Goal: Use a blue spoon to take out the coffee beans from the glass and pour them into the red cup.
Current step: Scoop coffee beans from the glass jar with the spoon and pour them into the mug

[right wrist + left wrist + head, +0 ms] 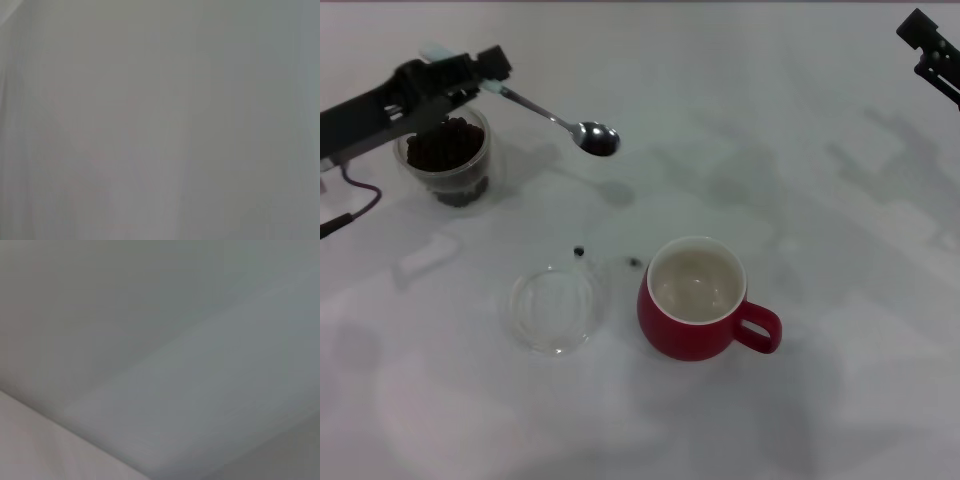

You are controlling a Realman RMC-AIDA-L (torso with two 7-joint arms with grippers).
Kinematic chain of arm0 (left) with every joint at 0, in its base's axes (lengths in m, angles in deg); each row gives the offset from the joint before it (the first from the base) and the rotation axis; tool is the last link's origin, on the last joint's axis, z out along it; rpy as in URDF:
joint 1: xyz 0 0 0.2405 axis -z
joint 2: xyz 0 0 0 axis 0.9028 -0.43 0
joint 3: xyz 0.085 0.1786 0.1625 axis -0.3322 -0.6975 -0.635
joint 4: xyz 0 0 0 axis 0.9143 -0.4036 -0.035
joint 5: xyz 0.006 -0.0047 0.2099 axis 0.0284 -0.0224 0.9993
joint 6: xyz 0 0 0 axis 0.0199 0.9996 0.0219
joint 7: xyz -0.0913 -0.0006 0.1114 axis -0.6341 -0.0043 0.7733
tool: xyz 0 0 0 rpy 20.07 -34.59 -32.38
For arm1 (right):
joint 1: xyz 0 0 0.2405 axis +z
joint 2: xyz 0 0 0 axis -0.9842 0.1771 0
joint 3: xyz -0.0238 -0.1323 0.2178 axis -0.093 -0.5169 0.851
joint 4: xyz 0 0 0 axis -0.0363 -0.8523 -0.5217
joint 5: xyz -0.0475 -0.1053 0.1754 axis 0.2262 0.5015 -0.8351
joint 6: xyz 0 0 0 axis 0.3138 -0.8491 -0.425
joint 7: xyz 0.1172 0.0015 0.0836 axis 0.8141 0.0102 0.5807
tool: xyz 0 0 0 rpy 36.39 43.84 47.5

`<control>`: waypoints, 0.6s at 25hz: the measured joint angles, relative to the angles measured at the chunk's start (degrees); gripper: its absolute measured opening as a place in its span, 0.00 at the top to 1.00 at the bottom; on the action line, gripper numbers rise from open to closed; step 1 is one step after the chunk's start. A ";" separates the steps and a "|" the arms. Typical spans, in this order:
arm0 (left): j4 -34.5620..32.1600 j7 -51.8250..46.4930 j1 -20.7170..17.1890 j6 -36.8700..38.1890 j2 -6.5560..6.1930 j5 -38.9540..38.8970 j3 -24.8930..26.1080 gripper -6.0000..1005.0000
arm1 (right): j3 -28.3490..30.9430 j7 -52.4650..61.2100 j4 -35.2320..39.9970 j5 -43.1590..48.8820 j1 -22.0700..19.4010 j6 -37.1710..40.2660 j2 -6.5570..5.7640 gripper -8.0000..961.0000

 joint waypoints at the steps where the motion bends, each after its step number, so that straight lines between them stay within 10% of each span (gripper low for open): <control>1: -0.01 -0.02 0.23 -0.01 0.12 0.34 0.00 0.88 | 0.00 -0.02 -0.02 0.00 -0.17 0.01 0.04 0.18; 15: -4.38 -1.06 3.95 -2.24 1.39 9.29 0.00 0.88 | 0.00 -0.11 -0.02 -0.03 -1.25 0.46 0.53 0.18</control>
